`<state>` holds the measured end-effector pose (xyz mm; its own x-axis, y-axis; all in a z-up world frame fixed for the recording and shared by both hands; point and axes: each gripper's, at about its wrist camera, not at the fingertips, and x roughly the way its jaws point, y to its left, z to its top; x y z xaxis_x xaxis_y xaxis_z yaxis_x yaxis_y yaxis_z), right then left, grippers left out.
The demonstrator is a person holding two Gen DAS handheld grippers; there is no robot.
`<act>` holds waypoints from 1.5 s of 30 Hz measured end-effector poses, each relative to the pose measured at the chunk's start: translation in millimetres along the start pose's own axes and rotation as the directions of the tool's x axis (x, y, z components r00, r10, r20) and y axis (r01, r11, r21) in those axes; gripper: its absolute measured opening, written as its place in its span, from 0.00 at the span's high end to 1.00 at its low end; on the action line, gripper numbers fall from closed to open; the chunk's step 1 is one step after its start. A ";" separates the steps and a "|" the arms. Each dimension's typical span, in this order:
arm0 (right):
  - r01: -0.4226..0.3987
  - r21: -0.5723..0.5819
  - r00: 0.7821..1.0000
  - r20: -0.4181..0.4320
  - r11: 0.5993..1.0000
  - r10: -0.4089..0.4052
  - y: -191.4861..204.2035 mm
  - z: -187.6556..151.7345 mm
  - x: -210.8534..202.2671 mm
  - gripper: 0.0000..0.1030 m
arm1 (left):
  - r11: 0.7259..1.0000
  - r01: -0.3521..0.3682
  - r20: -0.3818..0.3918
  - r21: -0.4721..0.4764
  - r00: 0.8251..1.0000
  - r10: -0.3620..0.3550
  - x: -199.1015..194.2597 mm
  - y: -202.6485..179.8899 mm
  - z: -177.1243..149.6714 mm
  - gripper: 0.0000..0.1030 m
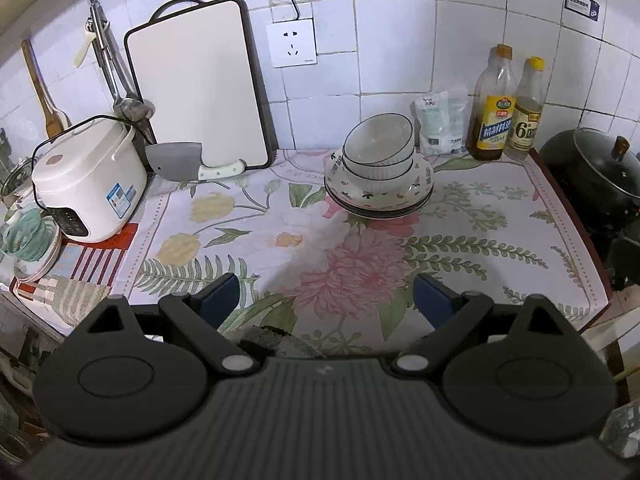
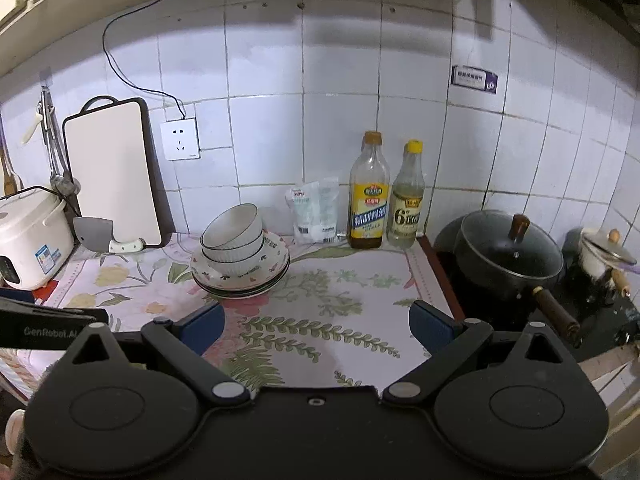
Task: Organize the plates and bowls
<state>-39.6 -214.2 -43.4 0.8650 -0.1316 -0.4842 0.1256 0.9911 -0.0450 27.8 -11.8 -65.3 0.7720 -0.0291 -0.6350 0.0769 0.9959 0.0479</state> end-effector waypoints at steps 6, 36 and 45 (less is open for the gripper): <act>0.001 -0.016 0.999 0.034 1.000 -0.001 4.1 0.5 -5.4 0.03 | 1.000 0.006 -0.004 -0.008 1.000 -0.006 1.6 1.1 -1.8 0.08; 0.000 0.006 1.000 0.016 1.000 0.000 2.3 -2.1 2.0 0.03 | 1.000 -0.009 -0.006 -0.001 1.000 0.009 6.5 0.3 -6.0 0.08; 0.005 0.005 1.000 0.006 1.000 -0.005 1.1 -2.4 4.8 0.03 | 1.000 -0.004 -0.002 -0.003 1.000 0.004 3.8 -0.2 -5.5 0.08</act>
<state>-36.4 -213.7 -47.9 0.8674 -0.1368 -0.4784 0.1325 0.9903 -0.0430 27.3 -11.7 -72.0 0.7713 -0.0252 -0.6360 0.0722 0.9962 0.0480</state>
